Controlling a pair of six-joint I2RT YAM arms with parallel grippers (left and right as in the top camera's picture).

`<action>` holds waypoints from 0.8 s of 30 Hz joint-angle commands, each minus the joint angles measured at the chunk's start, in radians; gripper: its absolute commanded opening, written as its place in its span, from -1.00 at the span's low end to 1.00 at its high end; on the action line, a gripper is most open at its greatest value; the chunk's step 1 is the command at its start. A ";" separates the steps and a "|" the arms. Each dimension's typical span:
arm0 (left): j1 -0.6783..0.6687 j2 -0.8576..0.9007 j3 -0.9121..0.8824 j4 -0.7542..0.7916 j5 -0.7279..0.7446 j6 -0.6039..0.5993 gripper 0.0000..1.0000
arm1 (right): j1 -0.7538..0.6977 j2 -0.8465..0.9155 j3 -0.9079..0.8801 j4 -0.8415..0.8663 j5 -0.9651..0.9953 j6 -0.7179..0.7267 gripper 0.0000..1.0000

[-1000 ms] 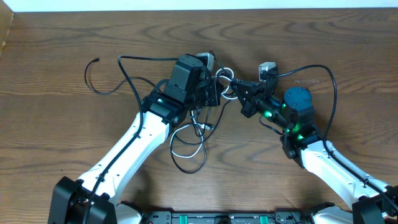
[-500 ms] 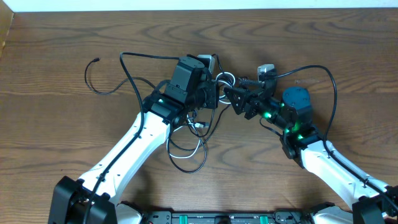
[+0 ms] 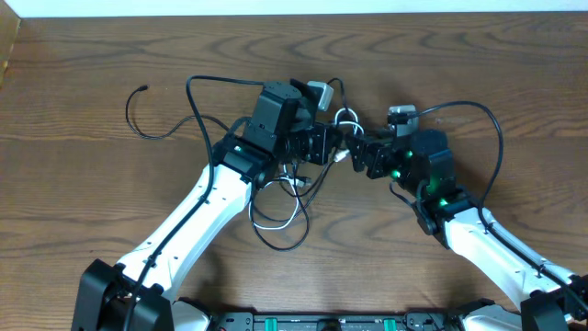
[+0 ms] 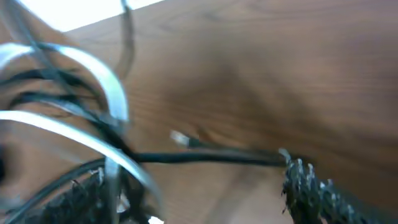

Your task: Untangle cables

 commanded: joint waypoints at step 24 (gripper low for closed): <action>0.407 -0.066 0.002 -0.176 -0.049 0.042 -0.85 | -0.110 0.002 -0.004 -0.296 0.362 -0.006 0.22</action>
